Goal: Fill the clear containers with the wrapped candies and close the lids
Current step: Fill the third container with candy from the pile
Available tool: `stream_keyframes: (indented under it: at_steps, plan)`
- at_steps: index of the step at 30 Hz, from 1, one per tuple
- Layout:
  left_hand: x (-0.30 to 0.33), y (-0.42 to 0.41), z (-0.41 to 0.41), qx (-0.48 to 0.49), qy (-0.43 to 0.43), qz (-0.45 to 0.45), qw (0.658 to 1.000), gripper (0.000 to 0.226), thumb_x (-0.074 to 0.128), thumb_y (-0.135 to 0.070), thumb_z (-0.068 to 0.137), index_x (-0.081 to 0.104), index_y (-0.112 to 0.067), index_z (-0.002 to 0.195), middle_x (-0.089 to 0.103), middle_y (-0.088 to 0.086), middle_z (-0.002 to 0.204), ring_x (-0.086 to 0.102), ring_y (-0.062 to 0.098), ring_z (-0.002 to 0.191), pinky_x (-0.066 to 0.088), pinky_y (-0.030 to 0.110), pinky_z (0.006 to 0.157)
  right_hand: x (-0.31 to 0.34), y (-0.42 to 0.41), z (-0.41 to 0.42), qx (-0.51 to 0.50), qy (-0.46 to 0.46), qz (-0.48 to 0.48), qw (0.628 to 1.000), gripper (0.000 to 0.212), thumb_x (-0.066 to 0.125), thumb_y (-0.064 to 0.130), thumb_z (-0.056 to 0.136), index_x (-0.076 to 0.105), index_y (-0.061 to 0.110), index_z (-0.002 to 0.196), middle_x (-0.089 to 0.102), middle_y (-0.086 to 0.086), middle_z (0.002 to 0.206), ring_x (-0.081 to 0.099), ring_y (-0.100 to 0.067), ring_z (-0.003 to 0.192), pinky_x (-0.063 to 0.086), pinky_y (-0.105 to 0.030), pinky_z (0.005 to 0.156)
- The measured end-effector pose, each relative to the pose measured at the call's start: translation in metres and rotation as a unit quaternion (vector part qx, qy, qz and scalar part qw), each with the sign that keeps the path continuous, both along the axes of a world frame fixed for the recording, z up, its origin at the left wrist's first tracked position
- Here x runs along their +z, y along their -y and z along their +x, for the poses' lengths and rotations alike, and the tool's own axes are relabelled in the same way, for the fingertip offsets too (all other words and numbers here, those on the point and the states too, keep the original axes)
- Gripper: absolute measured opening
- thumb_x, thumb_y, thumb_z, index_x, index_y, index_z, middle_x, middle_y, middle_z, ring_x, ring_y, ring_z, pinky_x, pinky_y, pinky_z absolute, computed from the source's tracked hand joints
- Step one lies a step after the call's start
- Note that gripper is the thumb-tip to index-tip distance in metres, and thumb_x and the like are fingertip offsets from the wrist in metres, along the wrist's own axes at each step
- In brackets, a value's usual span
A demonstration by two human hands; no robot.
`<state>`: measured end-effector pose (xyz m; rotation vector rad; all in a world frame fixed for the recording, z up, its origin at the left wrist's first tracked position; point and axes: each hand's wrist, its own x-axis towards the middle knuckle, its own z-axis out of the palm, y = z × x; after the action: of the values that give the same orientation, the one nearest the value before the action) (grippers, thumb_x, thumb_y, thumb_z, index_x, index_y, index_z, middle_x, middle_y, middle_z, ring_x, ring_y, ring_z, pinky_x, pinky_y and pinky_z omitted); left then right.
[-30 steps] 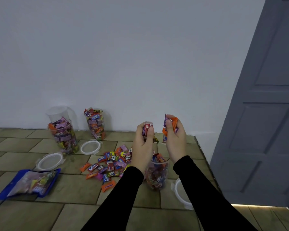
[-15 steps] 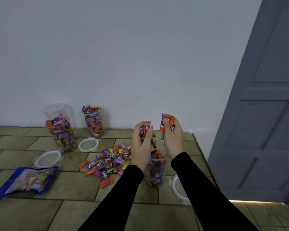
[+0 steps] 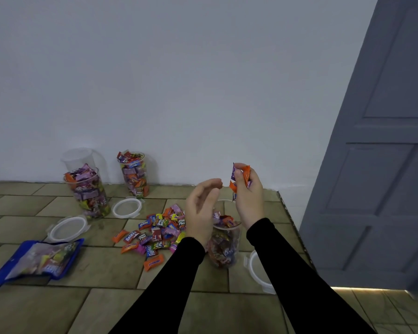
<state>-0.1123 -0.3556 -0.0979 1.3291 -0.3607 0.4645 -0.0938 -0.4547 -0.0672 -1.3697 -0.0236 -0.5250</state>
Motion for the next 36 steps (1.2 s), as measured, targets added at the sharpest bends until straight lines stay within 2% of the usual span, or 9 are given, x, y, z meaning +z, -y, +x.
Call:
stream_keyframes:
  at_steps: [4, 9, 13, 16, 20, 26, 30, 34, 36]
  plan:
    - [-0.012, 0.003, 0.003, 0.041, -0.059, -0.026, 0.997, 0.036, 0.046, -0.032, 0.095, 0.065, -0.005, 0.108, 0.07, 0.007, 0.107, 0.064, 0.019, 0.105, 0.049, 0.028, 0.093, 0.003, -0.001, -0.002, 0.005, 0.003, 0.003, 1.0, 0.015, 0.048, 0.017, 0.1, 0.06, 0.014, 0.107, 0.059, 0.005, 0.092, 0.055, -0.001, 0.081, 0.046, -0.008, 0.065]
    - [-0.027, 0.008, 0.009, -0.059, -0.237, -0.055, 0.968, 0.06, 0.024, -0.051, 0.1, 0.067, -0.008, 0.105, 0.073, 0.01, 0.097, 0.064, 0.024, 0.089, 0.047, 0.039, 0.089, 0.005, 0.0, -0.007, 0.038, 0.006, 0.033, 0.999, 0.012, 0.05, 0.011, 0.098, 0.062, 0.011, 0.099, 0.059, 0.001, 0.09, 0.053, -0.003, 0.075, 0.045, -0.01, 0.061]
    - [-0.027, 0.008, 0.013, -0.062, -0.241, -0.063, 0.966, 0.064, 0.023, -0.054, 0.1, 0.068, -0.007, 0.103, 0.072, 0.013, 0.093, 0.062, 0.025, 0.083, 0.049, 0.042, 0.083, 0.005, 0.0, -0.009, 0.067, 0.007, 0.081, 0.994, 0.009, 0.054, 0.006, 0.094, 0.059, 0.01, 0.088, 0.051, 0.002, 0.068, 0.043, -0.01, 0.057, 0.038, -0.016, 0.052]
    - [-0.026, 0.007, 0.015, -0.073, -0.254, -0.064, 0.962, 0.067, 0.023, -0.054, 0.101, 0.066, -0.003, 0.108, 0.07, 0.022, 0.103, 0.061, 0.032, 0.09, 0.049, 0.049, 0.088, 0.004, -0.002, -0.009, 0.053, 0.004, 0.075, 0.996, 0.011, 0.055, 0.005, 0.093, 0.06, 0.013, 0.089, 0.048, 0.0, 0.068, 0.044, -0.012, 0.057, 0.039, -0.017, 0.05]
    - [-0.024, 0.006, 0.017, -0.073, -0.266, -0.068, 0.959, 0.068, 0.023, -0.052, 0.101, 0.063, 0.003, 0.113, 0.07, 0.023, 0.105, 0.065, 0.036, 0.099, 0.051, 0.047, 0.09, 0.006, -0.003, -0.008, 0.038, -0.017, 0.072, 0.997, 0.018, 0.052, 0.002, 0.091, 0.063, 0.016, 0.091, 0.049, 0.002, 0.07, 0.043, -0.013, 0.058, 0.038, -0.019, 0.051]
    - [-0.027, 0.006, 0.019, -0.066, -0.265, -0.088, 0.958, 0.068, 0.024, -0.049, 0.102, 0.061, 0.006, 0.114, 0.068, 0.027, 0.106, 0.064, 0.039, 0.1, 0.05, 0.046, 0.091, 0.01, -0.003, -0.011, 0.043, -0.043, 0.074, 0.995, 0.027, 0.042, -0.006, 0.086, 0.067, 0.005, 0.087, 0.052, -0.002, 0.069, 0.042, -0.012, 0.052, 0.037, -0.019, 0.05]
    - [-0.029, 0.005, 0.02, -0.058, -0.256, -0.08, 0.961, 0.062, 0.026, -0.046, 0.103, 0.064, 0.003, 0.108, 0.069, 0.026, 0.103, 0.066, 0.036, 0.096, 0.053, 0.042, 0.086, 0.016, -0.003, -0.016, 0.071, -0.045, 0.072, 0.994, 0.02, 0.041, -0.006, 0.083, 0.061, -0.001, 0.083, 0.056, -0.004, 0.074, 0.047, -0.002, 0.042, 0.039, -0.013, 0.042]
    - [-0.027, 0.008, 0.02, -0.062, -0.25, -0.079, 0.963, 0.057, 0.025, -0.04, 0.104, 0.065, 0.0, 0.1, 0.071, 0.02, 0.092, 0.069, 0.024, 0.082, 0.057, 0.028, 0.071, 0.011, -0.003, -0.011, 0.061, -0.033, 0.06, 0.996, 0.01, 0.045, 0.004, 0.069, 0.054, 0.007, 0.066, 0.051, 0.001, 0.065, 0.041, -0.009, 0.052, 0.034, -0.016, 0.043]
    - [-0.027, 0.008, 0.019, -0.057, -0.249, -0.091, 0.963, 0.058, 0.026, -0.041, 0.104, 0.066, 0.001, 0.099, 0.07, 0.024, 0.093, 0.069, 0.03, 0.087, 0.056, 0.036, 0.079, 0.008, -0.003, -0.009, 0.065, -0.019, 0.057, 0.996, 0.007, 0.044, 0.006, 0.063, 0.051, 0.008, 0.061, 0.043, 0.001, 0.058, 0.033, -0.011, 0.049, 0.026, -0.018, 0.044]
